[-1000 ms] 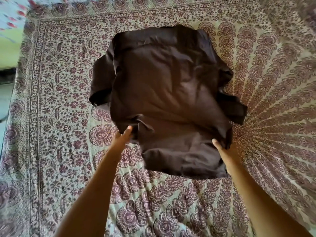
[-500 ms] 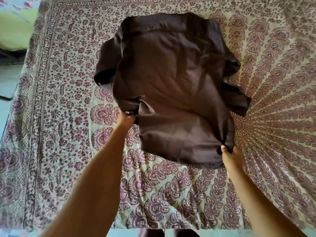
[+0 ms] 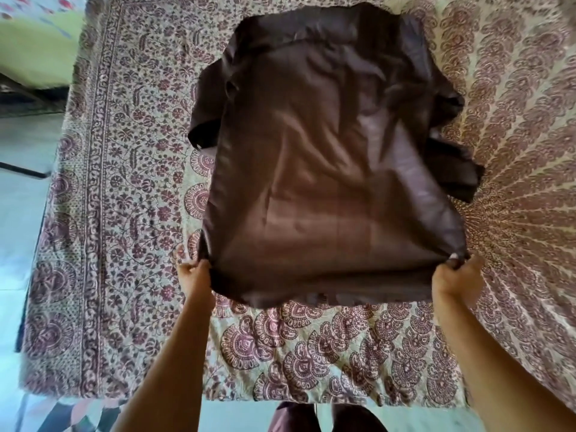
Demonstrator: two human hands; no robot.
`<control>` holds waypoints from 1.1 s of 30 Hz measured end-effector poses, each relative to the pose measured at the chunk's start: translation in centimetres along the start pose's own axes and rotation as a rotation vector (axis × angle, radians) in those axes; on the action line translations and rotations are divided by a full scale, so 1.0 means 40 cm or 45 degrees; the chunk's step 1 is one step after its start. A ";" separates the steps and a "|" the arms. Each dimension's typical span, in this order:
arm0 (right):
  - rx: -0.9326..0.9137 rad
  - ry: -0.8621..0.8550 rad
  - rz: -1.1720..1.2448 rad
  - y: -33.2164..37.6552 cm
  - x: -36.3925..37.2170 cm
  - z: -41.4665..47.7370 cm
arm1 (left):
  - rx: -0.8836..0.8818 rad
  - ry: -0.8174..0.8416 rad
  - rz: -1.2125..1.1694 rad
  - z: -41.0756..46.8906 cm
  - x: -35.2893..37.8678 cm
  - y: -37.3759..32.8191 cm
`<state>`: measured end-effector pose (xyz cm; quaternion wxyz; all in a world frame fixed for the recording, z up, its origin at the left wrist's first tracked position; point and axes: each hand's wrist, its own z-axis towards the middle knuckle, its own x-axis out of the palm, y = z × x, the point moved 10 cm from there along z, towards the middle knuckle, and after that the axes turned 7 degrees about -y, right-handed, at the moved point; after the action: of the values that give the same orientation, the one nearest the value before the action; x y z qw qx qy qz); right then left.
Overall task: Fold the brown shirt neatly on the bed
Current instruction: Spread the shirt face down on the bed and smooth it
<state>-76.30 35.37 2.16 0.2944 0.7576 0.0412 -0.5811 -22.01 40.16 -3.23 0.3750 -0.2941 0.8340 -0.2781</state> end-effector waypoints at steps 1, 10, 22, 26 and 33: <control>-0.015 0.042 -0.010 -0.002 0.005 -0.004 | -0.016 0.076 0.112 0.004 -0.002 0.031; -0.638 0.191 -0.057 -0.026 0.042 -0.087 | 0.596 0.328 0.745 -0.017 0.028 -0.028; -0.399 0.175 -0.358 -0.099 0.060 -0.043 | 0.640 0.293 1.284 -0.008 0.012 0.029; -1.175 0.092 -0.333 -0.010 0.063 -0.188 | 0.976 0.076 1.299 -0.100 0.001 -0.009; -1.893 0.636 -0.477 -0.009 0.209 -0.480 | 1.933 1.029 1.413 -0.389 0.190 0.137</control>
<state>-57.31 42.80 -2.66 0.6013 0.4514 0.6080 -0.2549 -39.98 42.32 -1.74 0.2291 0.5643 0.5206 -0.5984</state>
